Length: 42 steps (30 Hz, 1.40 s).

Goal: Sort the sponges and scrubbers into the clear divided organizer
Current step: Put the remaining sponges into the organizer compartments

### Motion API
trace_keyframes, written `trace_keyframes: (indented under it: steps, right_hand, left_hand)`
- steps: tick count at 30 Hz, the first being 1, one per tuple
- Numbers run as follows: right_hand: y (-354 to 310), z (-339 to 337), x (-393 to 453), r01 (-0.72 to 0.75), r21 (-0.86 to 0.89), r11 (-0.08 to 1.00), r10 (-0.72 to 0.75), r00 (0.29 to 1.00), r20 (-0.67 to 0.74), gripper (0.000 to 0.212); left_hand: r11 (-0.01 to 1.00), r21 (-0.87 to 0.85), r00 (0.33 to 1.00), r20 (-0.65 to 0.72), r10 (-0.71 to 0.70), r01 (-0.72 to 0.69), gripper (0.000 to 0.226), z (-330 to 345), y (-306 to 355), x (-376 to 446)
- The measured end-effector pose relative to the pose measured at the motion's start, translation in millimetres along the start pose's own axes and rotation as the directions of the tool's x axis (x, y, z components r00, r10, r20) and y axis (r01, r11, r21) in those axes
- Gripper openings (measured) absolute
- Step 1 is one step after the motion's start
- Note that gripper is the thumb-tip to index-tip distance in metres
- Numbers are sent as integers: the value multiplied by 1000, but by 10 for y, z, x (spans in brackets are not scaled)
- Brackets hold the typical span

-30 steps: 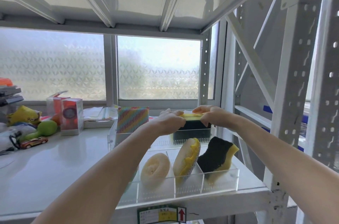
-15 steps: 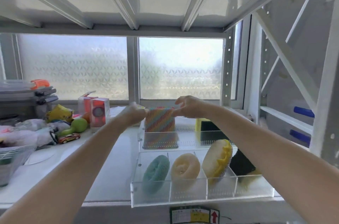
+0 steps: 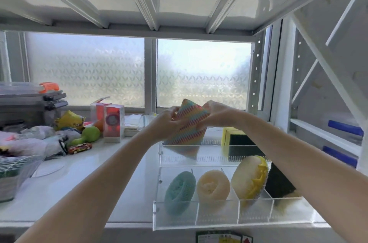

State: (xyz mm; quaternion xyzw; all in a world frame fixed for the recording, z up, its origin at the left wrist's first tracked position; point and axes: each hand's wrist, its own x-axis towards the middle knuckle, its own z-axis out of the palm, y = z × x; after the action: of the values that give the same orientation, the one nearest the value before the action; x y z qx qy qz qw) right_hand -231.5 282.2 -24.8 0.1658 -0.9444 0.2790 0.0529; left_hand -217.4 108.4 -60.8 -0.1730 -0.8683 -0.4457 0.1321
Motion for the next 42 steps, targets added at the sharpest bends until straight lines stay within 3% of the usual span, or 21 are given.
trace_keyframes:
  steps: [3,7,10,16,22,24,29,33,38,42]
  right_hand:
    - [-17,-63,-57,93,89,992,-88,995,-55,80]
    - [31,-57,-125,84,73,994,-82,996,-35,73]
    - [132,-69,-128,31,265,964,-21,999,-40,70]
    - [140,12,-97,-71,602,795,94,996,-7,39]
    - [96,98,-76,-84,315,945,100,994,-34,23]
    - [92,109,-73,-97,275,957,109,994,-28,17]
    - [80,141,-54,-81,201,976,89,996,-32,31]
    - [63,147,-60,-80,123,989,82,997,-14,41]
    - [22,194,-37,-76,23,997,75,996,37,29]
    - [-10,219,-42,-64,-137,988,70,997,37,30]
  left_hand:
    - [989,82,992,53,117,-121,45,59,100,4]
    - [972,168,986,69,154,-164,55,109,155,15]
    - [981,154,993,16,117,-118,71,78,109,19]
    - [993,49,988,-114,108,-103,53,-34,12,18]
    - [990,125,996,-49,77,-70,45,-32,-81,8]
    - [992,123,999,6,32,-32,42,1,-116,-5]
    - [969,246,1000,-8,-14,15,40,42,-145,-3]
    - [980,190,998,0,-65,64,37,1,-97,-4]
    - [984,153,991,82,-103,89,47,-54,-131,3]
    - [971,230,996,56,-76,61,47,-22,-91,-11]
